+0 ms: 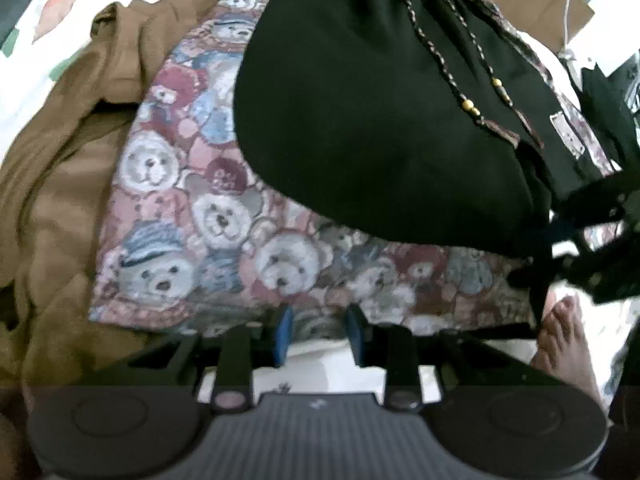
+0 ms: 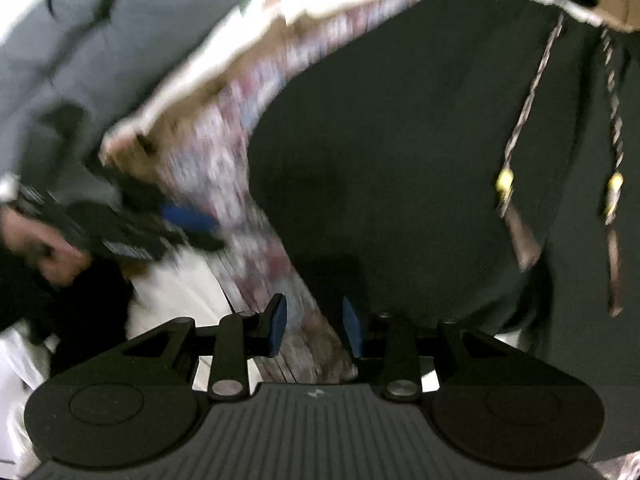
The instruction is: Fold clothes
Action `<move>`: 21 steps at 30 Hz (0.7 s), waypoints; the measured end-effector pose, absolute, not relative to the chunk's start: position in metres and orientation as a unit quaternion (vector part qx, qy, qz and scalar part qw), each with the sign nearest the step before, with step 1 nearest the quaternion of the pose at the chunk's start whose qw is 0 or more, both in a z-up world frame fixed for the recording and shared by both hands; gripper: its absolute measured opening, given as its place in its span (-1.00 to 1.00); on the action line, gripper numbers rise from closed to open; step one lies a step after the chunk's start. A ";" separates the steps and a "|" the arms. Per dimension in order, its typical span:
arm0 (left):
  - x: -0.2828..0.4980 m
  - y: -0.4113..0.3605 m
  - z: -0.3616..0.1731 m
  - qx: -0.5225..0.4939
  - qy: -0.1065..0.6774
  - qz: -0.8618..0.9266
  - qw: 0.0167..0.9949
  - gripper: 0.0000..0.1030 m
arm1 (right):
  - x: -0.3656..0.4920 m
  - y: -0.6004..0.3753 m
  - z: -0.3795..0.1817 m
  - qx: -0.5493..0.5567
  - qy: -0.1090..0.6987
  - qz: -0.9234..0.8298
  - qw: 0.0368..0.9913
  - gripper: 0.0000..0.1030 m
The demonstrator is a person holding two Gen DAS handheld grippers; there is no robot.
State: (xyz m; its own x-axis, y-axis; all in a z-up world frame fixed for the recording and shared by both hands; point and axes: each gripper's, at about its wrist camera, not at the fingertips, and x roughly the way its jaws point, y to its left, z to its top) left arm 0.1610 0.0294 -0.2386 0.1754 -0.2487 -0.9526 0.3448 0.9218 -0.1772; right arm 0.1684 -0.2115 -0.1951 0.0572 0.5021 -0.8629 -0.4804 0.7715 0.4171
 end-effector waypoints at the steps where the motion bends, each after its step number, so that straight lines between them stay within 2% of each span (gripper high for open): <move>1: 0.161 0.034 -0.235 0.038 0.610 -0.189 0.769 -0.36 | 0.163 -0.207 -0.203 0.000 0.608 0.340 0.718 -0.31; 10: 0.176 0.097 -0.200 0.011 0.556 -0.047 0.830 -0.33 | 0.143 -0.215 -0.197 -0.005 0.616 0.361 0.700 -0.31; 21: 0.188 0.101 -0.215 0.025 0.571 -0.035 0.820 -0.35 | 0.148 -0.242 -0.172 0.033 0.596 0.330 0.732 -0.31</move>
